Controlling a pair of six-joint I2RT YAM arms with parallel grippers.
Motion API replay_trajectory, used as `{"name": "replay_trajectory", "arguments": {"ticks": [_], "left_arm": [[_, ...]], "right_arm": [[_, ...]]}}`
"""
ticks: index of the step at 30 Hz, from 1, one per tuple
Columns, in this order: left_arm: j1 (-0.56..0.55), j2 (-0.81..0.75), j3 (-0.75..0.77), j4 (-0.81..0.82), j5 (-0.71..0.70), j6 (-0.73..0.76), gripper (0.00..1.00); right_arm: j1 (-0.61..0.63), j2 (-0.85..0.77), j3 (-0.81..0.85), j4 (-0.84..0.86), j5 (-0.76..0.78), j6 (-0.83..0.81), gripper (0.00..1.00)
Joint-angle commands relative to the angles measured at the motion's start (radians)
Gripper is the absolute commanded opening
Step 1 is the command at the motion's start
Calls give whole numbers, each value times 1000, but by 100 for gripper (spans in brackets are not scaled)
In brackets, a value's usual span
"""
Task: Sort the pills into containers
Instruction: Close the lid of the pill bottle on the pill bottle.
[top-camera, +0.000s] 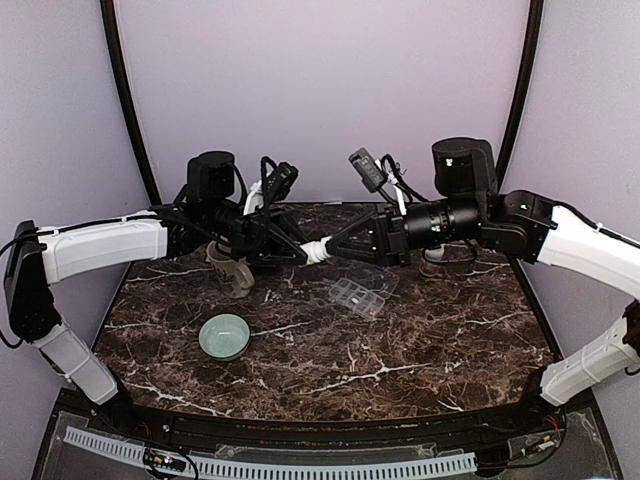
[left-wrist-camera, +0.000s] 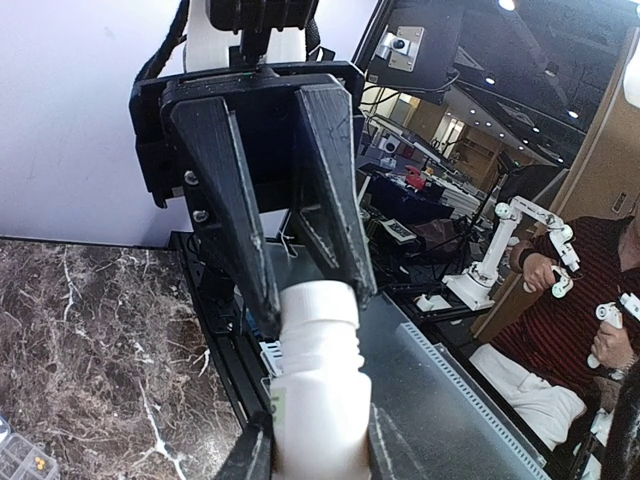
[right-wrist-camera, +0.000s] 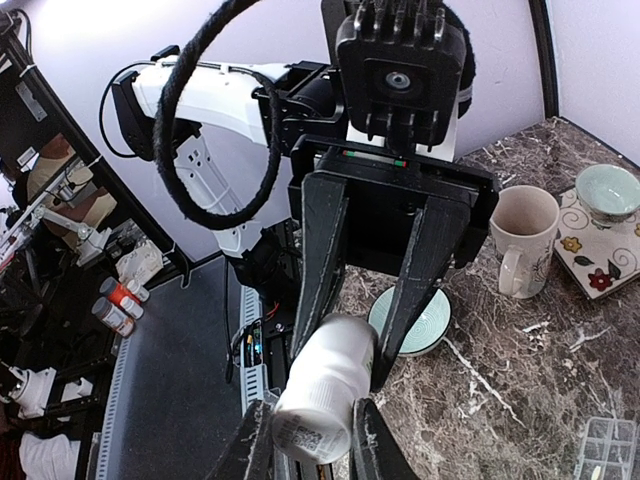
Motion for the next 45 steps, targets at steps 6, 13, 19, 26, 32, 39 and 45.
{"name": "replay_trajectory", "arguments": {"ticks": [6,13,19,26,32,39,45], "left_arm": [[-7,1,50,115,-63,-45,0],[-7,6,55,136,-48,-71,0],[-17,11,63,139,-14,-83,0],[-32,18,91,65,5,-39,0],[-40,17,104,30,2,-15,0],[-49,19,121,8,1,-2,0],[-61,25,138,15,-2,-6,0]], "right_arm": [[70,67,26,-124,36,-69,12],[82,82,33,-153,51,-93,12],[84,90,35,-160,53,-110,13],[84,119,56,-184,49,-146,12],[84,137,70,-200,52,-164,12],[85,150,62,-196,51,-171,13],[85,158,47,-181,45,-166,12]]}}
